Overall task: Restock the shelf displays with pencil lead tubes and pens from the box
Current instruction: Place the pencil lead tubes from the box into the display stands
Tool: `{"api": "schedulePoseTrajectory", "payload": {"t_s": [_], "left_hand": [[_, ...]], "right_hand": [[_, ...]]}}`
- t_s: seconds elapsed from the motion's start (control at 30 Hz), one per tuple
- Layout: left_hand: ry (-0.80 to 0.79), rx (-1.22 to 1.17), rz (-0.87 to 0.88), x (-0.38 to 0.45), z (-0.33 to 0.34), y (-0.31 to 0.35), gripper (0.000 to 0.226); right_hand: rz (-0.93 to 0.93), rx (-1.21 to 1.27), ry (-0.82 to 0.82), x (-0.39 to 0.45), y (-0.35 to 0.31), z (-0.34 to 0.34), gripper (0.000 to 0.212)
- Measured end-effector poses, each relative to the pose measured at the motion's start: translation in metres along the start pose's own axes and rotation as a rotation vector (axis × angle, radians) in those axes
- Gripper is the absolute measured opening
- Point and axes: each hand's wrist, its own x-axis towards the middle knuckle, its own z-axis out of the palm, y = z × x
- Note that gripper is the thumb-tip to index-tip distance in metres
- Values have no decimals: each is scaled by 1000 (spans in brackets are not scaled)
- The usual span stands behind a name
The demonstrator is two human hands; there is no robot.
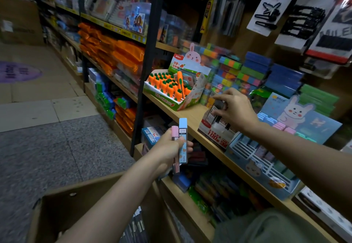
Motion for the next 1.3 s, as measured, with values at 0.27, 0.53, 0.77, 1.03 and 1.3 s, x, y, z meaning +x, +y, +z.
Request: {"api": "schedulePoseTrajectory", "payload": {"t_s": [0.27,0.53,0.77,1.03,1.3], "left_hand": [[-39,-25,-26,-2,2,-4,21],[-182,-26,51,-6,5,-6,19],[-383,52,77,-21,27,-7,24],[-386,95,-21,-32,31,-9,23],[-232,85,-11,-21,32,-20,13]], "right_hand": [[-34,-253,20,0,6,9,40],[101,358,79,-54,-17,-13,29],[286,641,-104,-97,-37,-23,36],[325,614,-40,-105,-17,-68,27],[314,257,157,-77,45,-120,29]]}}
